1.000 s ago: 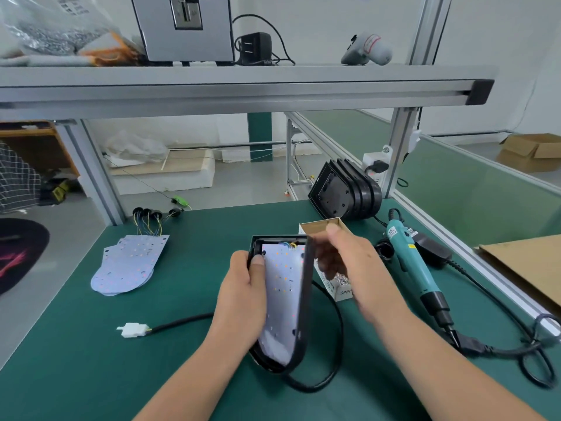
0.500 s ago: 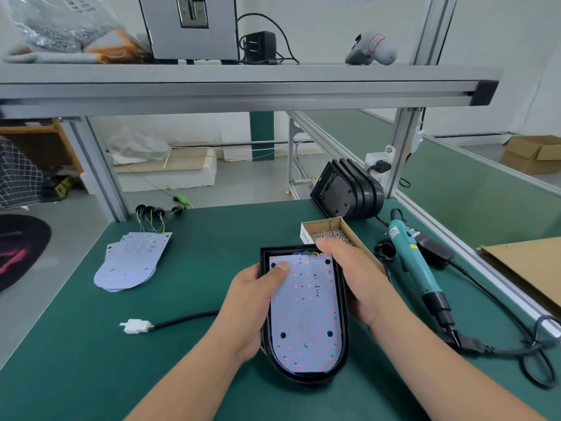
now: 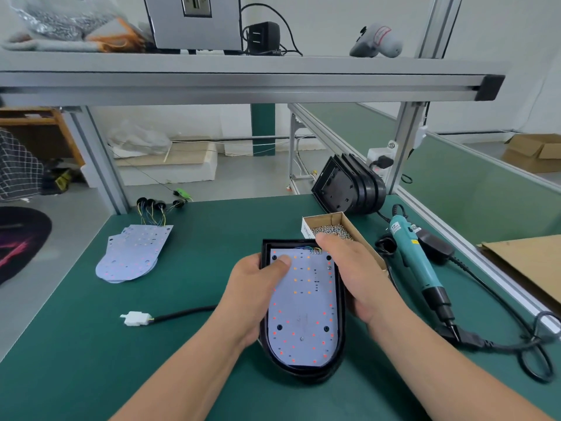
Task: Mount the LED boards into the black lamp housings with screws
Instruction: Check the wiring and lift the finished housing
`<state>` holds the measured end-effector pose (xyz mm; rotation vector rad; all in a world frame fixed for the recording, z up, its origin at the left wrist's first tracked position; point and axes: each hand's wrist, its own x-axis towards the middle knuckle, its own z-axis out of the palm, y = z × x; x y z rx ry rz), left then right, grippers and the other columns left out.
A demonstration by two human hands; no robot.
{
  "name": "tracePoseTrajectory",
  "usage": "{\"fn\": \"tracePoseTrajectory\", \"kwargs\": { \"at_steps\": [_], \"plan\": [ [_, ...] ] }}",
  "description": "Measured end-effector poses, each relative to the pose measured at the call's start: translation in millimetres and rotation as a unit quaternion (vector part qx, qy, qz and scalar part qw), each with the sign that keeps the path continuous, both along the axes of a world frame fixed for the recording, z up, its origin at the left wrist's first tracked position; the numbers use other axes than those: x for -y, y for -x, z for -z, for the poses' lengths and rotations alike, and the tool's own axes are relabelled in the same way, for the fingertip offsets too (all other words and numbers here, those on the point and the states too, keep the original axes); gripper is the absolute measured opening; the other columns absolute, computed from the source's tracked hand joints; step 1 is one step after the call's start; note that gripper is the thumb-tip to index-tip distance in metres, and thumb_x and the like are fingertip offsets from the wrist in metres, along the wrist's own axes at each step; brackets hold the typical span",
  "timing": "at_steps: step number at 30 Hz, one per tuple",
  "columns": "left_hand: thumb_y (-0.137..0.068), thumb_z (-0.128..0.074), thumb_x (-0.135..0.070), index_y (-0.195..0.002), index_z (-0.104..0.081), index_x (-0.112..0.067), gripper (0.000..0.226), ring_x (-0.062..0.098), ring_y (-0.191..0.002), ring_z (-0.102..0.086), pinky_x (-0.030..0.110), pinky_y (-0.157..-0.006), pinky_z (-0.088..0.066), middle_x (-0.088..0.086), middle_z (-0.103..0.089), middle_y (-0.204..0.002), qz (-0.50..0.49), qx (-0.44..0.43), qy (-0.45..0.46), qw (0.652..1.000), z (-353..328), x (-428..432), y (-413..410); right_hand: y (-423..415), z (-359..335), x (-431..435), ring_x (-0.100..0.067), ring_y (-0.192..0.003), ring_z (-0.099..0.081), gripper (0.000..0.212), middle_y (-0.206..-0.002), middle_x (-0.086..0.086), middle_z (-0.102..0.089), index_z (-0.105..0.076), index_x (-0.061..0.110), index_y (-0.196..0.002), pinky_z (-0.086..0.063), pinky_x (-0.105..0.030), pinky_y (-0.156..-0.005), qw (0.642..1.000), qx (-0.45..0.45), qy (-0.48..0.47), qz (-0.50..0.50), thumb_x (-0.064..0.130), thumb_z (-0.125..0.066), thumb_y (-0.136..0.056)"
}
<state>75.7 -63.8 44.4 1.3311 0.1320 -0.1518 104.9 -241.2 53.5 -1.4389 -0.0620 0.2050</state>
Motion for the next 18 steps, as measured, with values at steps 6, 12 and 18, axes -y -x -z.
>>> {"fn": "tracePoseTrajectory", "kwargs": {
  "at_steps": [6, 12, 18],
  "plan": [
    [-0.102, -0.062, -0.014, -0.093, -0.075, -0.01, 0.016, 0.029, -0.073, -0.078, 0.036, -0.057, -0.062, 0.015, -0.08, -0.096, -0.107, -0.033, 0.084, 0.99, -10.1, -42.5, -19.2, 6.0, -13.8, 7.5, -0.021, -0.067, -0.068, 0.047, -0.08, -0.004, -0.075, -0.074, 0.012, -0.094, -0.05, -0.032, -0.056, 0.982, 0.09, 0.152, -0.068, 0.054, -0.054, -0.091],
    [-0.102, -0.062, -0.028, -0.102, -0.076, -0.008, 0.024, 0.026, -0.065, -0.077, 0.037, -0.069, -0.054, 0.009, -0.082, -0.088, -0.101, -0.104, 0.088, 0.986, -5.3, -64.4, -23.0, 28.7, 2.7, -1.0, -0.003, -0.095, -0.059, 0.042, -0.108, 0.016, -0.054, -0.069, 0.037, -0.12, -0.049, -0.029, -0.083, 0.719, 0.287, 0.555, -0.306, 0.059, -0.072, -0.084],
    [-0.102, -0.064, -0.032, -0.105, -0.077, -0.009, 0.026, 0.03, -0.075, -0.079, 0.038, -0.068, -0.061, 0.012, -0.082, -0.099, -0.045, -0.097, 0.094, 0.99, -2.4, -60.7, -23.1, 16.9, 5.8, -1.2, -0.03, -0.094, -0.063, 0.023, -0.099, 0.0, -0.067, -0.058, 0.022, -0.103, -0.049, -0.043, -0.079, 0.702, 0.328, 0.619, -0.129, 0.043, -0.051, -0.105]
  ]
}}
